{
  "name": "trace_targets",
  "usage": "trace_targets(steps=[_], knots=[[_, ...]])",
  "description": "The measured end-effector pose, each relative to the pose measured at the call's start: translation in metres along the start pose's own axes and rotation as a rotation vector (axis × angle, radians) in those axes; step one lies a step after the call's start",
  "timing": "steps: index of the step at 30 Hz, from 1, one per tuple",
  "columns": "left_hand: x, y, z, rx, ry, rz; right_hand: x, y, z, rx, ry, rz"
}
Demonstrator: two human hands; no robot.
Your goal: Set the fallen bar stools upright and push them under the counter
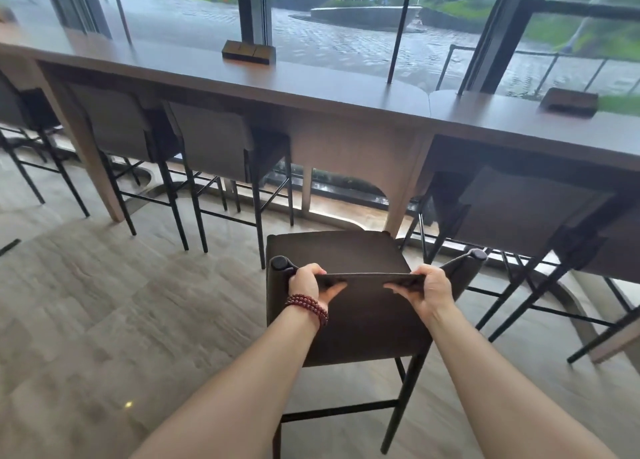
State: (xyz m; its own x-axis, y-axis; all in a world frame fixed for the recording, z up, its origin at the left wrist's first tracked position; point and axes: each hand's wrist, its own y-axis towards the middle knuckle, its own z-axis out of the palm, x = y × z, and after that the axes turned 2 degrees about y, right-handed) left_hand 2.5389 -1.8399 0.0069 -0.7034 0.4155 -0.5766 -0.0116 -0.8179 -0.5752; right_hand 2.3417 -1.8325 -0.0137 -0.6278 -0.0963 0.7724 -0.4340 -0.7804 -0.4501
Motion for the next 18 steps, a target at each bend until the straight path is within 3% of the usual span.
trace_targets(steps=[9, 18], knots=[[-0.074, 0.074, 0.050, 0.024, 0.127, -0.038, 0.030, 0.070, 0.091, 0.033, -0.095, -0.052], [-0.127, 0.161, 0.126, 0.009, 0.090, 0.014, 0.069, 0.182, 0.171, 0.119, -0.136, -0.014]])
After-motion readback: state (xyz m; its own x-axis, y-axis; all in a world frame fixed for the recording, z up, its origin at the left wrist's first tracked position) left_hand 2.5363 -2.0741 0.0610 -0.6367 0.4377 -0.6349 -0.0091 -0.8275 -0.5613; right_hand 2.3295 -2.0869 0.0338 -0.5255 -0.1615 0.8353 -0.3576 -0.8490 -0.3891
